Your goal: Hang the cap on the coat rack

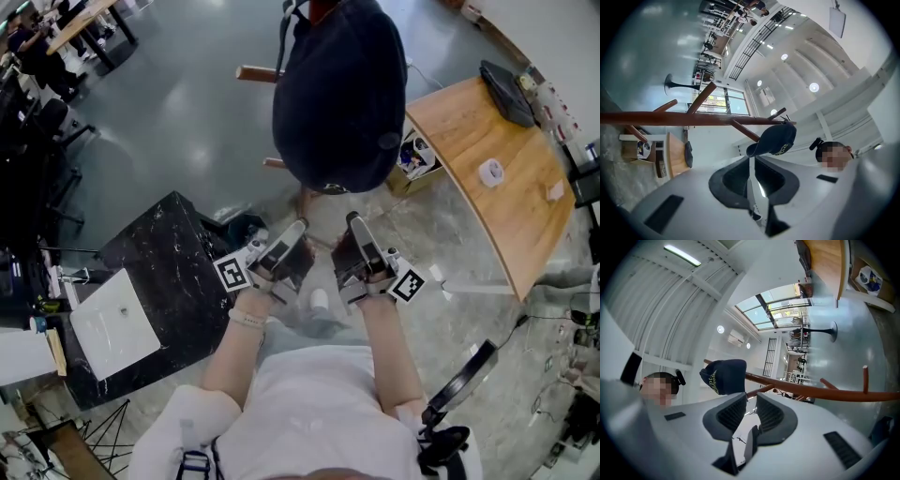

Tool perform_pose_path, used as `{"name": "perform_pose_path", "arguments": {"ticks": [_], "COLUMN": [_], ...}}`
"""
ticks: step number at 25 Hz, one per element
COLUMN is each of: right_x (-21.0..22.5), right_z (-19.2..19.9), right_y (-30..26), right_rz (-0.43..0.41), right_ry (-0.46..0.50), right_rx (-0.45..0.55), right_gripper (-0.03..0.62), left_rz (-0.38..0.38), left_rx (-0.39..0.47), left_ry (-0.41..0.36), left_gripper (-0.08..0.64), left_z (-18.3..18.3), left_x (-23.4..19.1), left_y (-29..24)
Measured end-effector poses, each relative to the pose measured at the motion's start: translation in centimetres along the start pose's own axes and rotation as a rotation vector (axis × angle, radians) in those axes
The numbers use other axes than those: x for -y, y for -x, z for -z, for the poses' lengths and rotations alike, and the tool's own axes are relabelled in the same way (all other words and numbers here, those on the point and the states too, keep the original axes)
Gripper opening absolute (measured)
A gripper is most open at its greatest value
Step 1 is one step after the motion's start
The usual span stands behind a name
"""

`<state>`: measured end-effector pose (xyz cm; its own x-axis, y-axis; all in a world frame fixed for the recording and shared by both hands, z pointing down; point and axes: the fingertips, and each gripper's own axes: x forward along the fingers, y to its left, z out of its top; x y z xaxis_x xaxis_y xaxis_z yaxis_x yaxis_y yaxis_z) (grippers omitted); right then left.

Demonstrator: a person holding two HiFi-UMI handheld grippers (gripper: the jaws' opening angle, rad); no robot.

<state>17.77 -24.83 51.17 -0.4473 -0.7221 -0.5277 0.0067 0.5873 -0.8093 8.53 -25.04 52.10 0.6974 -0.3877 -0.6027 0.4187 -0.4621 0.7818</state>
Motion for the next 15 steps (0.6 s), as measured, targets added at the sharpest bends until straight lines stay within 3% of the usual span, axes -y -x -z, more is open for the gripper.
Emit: {"name": "perform_pose_path", "arguments": {"ticks": [8,15], "right_x": [1.0,0.5], "right_z": [1.2,3.9], "right_y": [-0.6,-3.7], "right_rz": [0.022,-0.016], "right_ry": [-0.022,-0.048], "right_rx": [-0.036,-0.102], "right_gripper": [0.080,0.078], "left_rz": [-0.025,-0.021], "left_rx": [0.028,0.081], "left_ry": [-0.005,-0.067], "left_gripper": [0.012,0.009], "left_z": [-0.8,-3.6], "left_x": [-0.3,2.3], "left_y": [1.1,2.6]}}
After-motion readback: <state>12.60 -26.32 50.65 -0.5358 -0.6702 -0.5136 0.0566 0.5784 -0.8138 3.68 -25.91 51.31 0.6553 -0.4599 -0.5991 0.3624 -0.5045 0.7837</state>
